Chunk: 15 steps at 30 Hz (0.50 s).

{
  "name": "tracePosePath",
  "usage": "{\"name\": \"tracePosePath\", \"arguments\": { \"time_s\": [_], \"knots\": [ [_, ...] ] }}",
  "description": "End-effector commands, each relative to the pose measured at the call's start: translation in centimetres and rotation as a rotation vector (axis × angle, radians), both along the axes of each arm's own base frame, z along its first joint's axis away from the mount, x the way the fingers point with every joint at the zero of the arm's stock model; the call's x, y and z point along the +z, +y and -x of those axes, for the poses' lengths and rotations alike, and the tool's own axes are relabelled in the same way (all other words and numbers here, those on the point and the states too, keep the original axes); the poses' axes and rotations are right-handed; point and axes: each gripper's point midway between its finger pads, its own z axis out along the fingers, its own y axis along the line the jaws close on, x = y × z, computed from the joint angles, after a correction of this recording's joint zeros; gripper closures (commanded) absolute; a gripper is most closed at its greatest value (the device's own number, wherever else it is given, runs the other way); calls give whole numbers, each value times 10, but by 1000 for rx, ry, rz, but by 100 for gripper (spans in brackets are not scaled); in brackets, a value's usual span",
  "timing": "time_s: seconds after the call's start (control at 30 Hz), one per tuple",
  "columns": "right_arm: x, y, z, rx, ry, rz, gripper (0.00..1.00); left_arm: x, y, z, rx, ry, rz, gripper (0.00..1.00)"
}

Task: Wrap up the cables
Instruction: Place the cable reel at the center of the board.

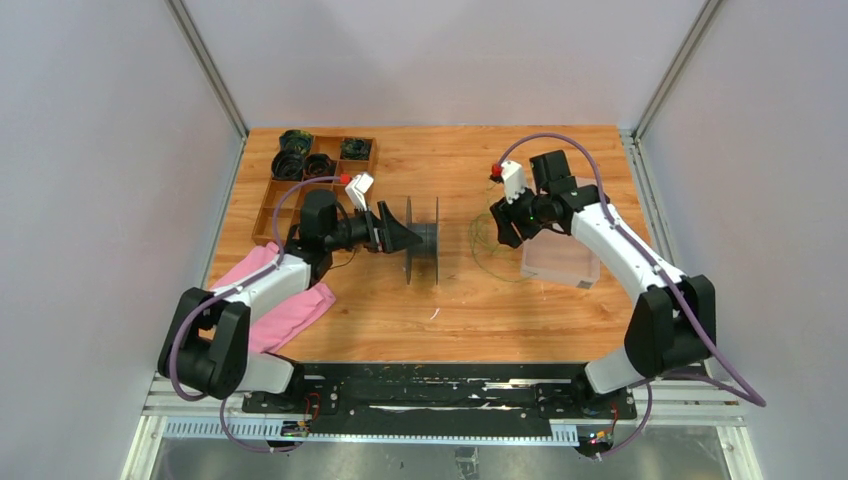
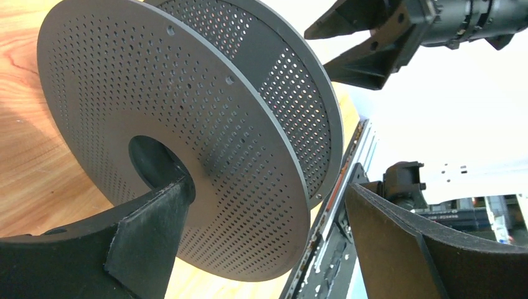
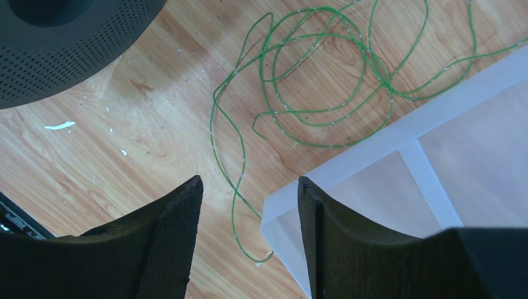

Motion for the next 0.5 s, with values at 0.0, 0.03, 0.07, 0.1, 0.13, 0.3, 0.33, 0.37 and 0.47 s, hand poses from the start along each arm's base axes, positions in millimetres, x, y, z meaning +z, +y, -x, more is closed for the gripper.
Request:
{"name": "tracePosePath", "arguments": {
  "time_s": [0.0,0.03,0.07,0.1,0.13,0.3,0.33,0.37,0.47],
  "knots": [
    [-9,9,-16,-49,4,-4,43,19,3,-3,-13,-102,-30,2],
    [-13,8,-19,-65,13,1,43,19,4,-3,-14,-106,-38,2],
    [-17,8,-22,-82,24,6,44,18,5,-2,-16,-110,-45,2],
    [-20,8,-24,-93,32,8,44,19,5,-2,-18,-117,-51,2],
    [-25,8,-24,-105,49,9,45,19,6,-2,-21,-120,-56,2],
    [-41,9,-32,-148,80,14,48,26,7,1,-43,-161,-65,2],
    [-44,9,-35,-153,83,16,49,27,7,1,-47,-170,-66,2],
    [-45,10,-37,-159,83,17,49,28,7,2,-50,-179,-67,2],
    [-47,10,-45,-182,82,23,51,34,8,5,-59,-210,-68,2]
  ]
}}
